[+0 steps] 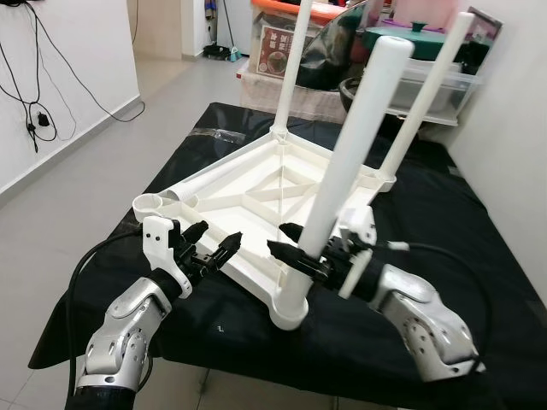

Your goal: Building children table

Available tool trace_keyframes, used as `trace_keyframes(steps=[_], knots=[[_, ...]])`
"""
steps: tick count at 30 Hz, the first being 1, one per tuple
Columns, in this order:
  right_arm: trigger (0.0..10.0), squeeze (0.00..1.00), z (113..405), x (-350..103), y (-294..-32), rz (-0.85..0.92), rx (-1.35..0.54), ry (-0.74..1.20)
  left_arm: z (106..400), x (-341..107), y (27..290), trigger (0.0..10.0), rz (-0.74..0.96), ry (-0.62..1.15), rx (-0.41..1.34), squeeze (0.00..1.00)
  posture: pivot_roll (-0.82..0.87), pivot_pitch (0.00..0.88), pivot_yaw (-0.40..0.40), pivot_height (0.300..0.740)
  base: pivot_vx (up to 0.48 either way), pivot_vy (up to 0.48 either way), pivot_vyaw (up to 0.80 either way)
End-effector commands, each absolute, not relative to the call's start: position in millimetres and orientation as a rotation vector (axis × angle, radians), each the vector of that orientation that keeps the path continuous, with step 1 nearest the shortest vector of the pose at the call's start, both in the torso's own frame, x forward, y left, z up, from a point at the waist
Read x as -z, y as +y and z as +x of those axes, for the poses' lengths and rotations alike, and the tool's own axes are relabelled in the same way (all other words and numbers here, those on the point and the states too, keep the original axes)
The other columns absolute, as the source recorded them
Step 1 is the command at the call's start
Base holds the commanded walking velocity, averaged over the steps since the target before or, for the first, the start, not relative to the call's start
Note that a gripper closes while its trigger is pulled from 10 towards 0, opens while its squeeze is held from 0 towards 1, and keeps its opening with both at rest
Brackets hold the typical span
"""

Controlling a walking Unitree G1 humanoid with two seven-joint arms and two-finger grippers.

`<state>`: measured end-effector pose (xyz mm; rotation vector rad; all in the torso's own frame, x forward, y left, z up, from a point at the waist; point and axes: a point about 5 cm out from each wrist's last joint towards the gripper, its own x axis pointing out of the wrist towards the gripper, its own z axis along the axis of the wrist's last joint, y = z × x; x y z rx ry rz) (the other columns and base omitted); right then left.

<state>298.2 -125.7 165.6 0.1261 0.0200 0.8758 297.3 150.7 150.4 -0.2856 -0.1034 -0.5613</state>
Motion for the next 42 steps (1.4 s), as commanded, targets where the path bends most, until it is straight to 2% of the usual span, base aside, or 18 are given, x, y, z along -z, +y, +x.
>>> trace_keyframes(steps=[1, 3, 4, 6, 8, 9, 10, 12, 14, 17, 25, 29, 30, 35, 37, 38, 39, 42], knots=[[10.0, 0.58, 304.4, -163.5, -139.9, 0.14, -0.745, 0.027, 295.5, -148.6, 151.4, 10.0, -0.276, -0.09, 0.567, 0.0, 0.08, 0.0, -0.124, 0.74, 0.0, 0.0, 0.0], [10.0, 0.58, 306.3, -165.2, -142.2, 0.143, -0.701, 0.011, 295.5, -148.6, 151.4, 10.0, -0.276, -0.089, 0.568, 0.0, 0.08, 0.0, -0.124, 0.74, 0.0, 0.0, 0.0], [10.0, 0.0, 308.7, -168.1, -145.0, 0.151, -0.646, -0.017, 295.7, -148.6, 151.4, 10.0, -0.276, -0.089, 0.569, 0.0, 0.08, 0.0, -0.121, 0.74, 0.0, 0.0, 0.0], [10.0, 0.0, 319.4, -174.5, -157.5, 0.169, -0.376, -0.059, 296.0, -148.7, 151.5, 10.0, -0.275, -0.089, 0.569, 0.0, 0.08, 0.0, -0.121, 0.74, 0.0, 0.0, 0.0], [10.0, 0.0, 321.7, -175.6, -160.9, 0.175, -0.305, -0.067, 296.1, -148.6, 151.6, 10.0, -0.275, -0.089, 0.569, 0.0, 0.08, 0.0, -0.121, 0.74, 0.0, 0.0, 0.0], [10.0, 0.0, 326.6, -169.6, -174.7, 0.19, -0.084, -0.013, 296.4, -148.5, 151.7, 10.0, -0.275, -0.089, 0.567, 0.0, 0.07, 0.0, -0.121, 0.74, 0.0, 0.0, 0.0], [10.0, 0.0, 326.6, -169.6, -174.7, 0.19, -0.084, -0.013, 296.4, -148.5, 151.7, 10.0, -0.275, -0.089, 0.567, 0.0, 0.07, 0.0, -0.121, 0.74, 0.0, 0.0, 0.0], [10.0, 0.0, 325.8, -157.8, -191.8, 0.176, 0.212, 0.062, 297.0, -148.3, 151.6, 10.0, -0.274, -0.089, 0.566, 0.0, 0.07, 0.0, -0.123, 0.74, 0.0, 0.0, 0.0], [10.0, 0.0, 323.2, -153.8, -196.5, 0.16, 0.302, 0.076, 297.3, -148.2, 151.6, 10.0, -0.274, -0.089, 0.565, 0.0, 0.07, 0.0, -0.123, 0.74, 0.0, 0.0, 0.0], [10.0, 0.0, 321.2, -147.7, -197.9, 0.17, 0.393, 0.1, 298.0, -147.8, 151.0, 10.0, -0.273, -0.09, 0.564, 0.0, 0.07, 0.0, -0.125, 0.74, 0.0, 0.0, 0.0], [10.0, 0.0, 343.3, -159.4, -172.8, 0.182, 0.34, 0.056, 299.0, -147.1, 148.5, 10.0, -0.276, -0.091, 0.565, 0.0, 0.08, 0.0, -0.138, 0.74, 0.0, 0.0, 0.0], [10.0, 0.0, 349.5, -167.5, -172.9, 0.182, 0.344, 0.006, 298.6, -146.9, 148.0, 10.0, -0.277, -0.093, 0.562, 0.0, 0.09, 0.0, -0.142, 0.74, 0.0, 0.0, 0.0], [0.0, 0.0, 350.3, -172.0, -173.4, 0.186, 0.338, -0.032, 298.2, -146.9, 147.9, 10.0, -0.278, -0.093, 0.562, 0.0, 0.09, 0.0, -0.144, 0.74, 0.0, 0.0, 0.0], [0.0, 0.0, 350.3, -177.0, -173.8, 0.192, 0.323, -0.082, 297.8, -146.7, 147.8, 10.0, -0.279, -0.094, 0.561, 0.0, 0.09, 0.0, -0.144, 0.74, 0.0, 0.0, 0.0], [0.0, 0.0, 350.4, -181.4, -171.9, 0.233, 0.198, -0.125, 297.5, -146.6, 148.0, 10.0, -0.281, -0.093, 0.564, 0.0, 0.08, 0.0, -0.138, 0.74, 0.0, 0.0, 0.0], [0.0, 0.0, 347.6, -183.9, -163.7, 0.257, 0.03, -0.148, 297.4, -146.6, 148.1, 10.0, -0.282, -0.092, 0.567, 0.0, 0.08, 0.0, -0.13, 0.74, 0.0, 0.0, 0.0], [0.0, 0.0, 347.6, -183.9, -163.7, 0.257, 0.03, -0.148, 297.4, -146.6, 148.1, 10.0, -0.282, -0.092, 0.567, 0.0, 0.08, 0.0, -0.13, 0.74, 0.0, 0.0, 0.0], [0.0, 0.0, 325.9, -184.7, -133.7, 0.295, -0.494, -0.186, 297.6, -146.8, 148.1, 10.0, -0.284, -0.091, 0.574, 0.0, 0.07, 0.0, -0.127, 0.74, 0.0, 0.0, 0.0]])
